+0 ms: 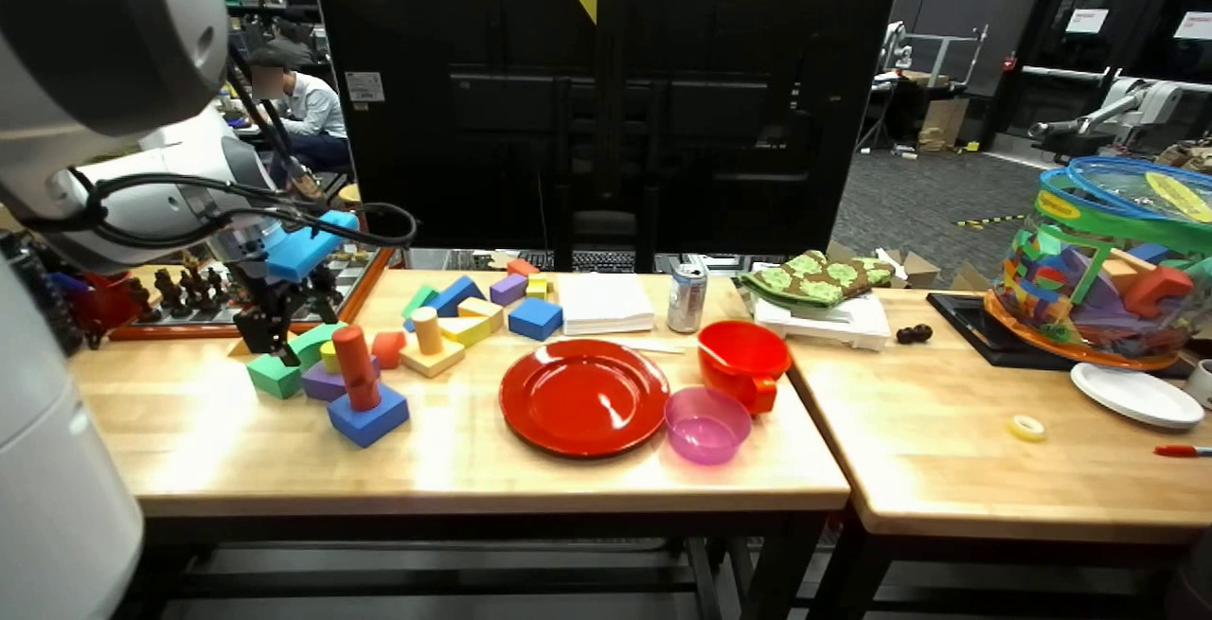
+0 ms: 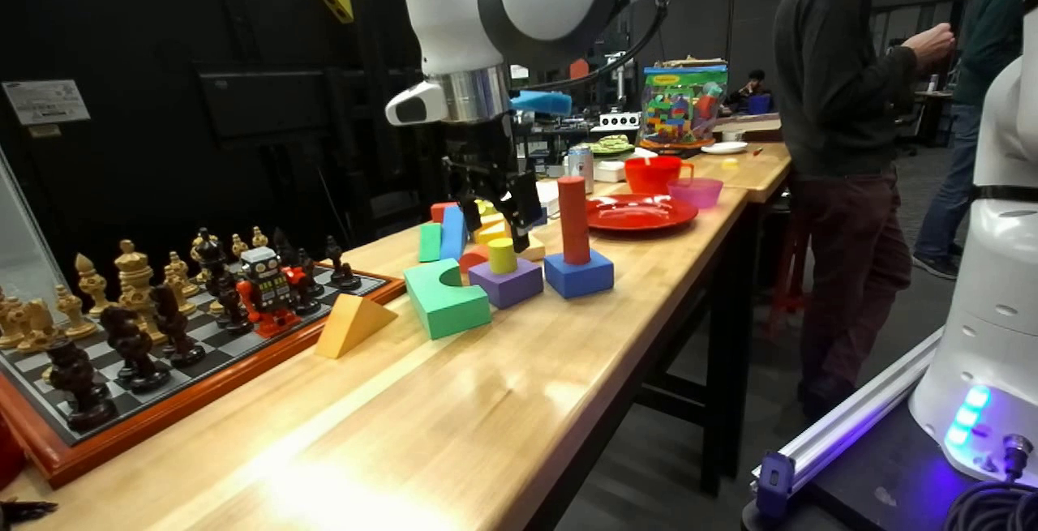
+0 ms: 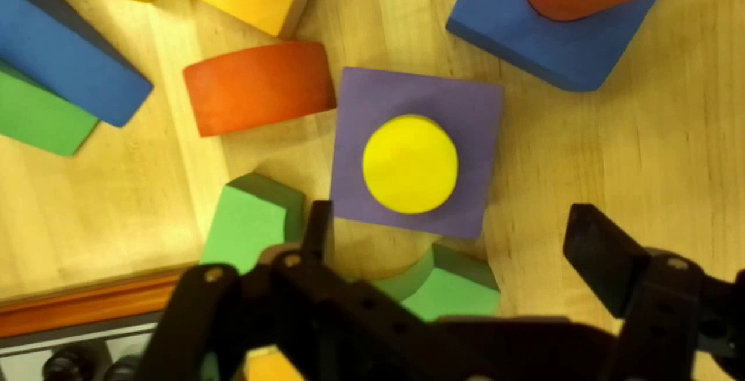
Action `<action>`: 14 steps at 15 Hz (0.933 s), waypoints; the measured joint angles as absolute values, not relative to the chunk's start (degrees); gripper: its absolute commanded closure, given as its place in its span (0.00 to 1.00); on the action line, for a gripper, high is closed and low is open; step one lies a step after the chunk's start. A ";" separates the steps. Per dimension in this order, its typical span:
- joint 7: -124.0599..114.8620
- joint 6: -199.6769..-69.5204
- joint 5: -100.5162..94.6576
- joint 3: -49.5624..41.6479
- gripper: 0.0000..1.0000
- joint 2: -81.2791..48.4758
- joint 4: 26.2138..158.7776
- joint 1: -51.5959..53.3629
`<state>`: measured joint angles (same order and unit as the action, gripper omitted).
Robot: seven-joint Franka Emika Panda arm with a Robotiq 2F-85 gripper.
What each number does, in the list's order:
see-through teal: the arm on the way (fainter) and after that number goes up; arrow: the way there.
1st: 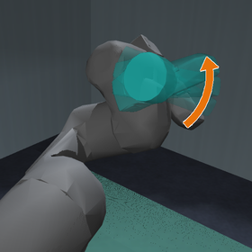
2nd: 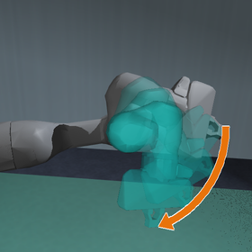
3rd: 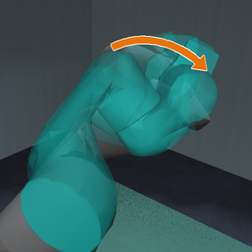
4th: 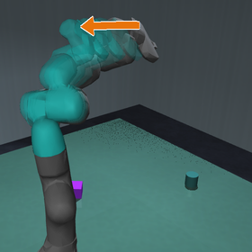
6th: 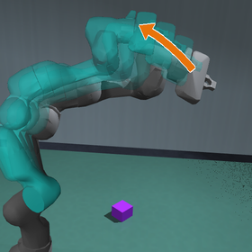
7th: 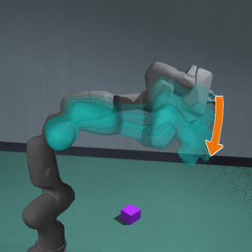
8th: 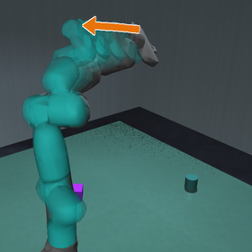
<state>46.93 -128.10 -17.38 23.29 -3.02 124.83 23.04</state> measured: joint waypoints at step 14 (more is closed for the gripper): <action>35.87 -146.36 -18.86 14.70 0.00 16.69 129.16 17.25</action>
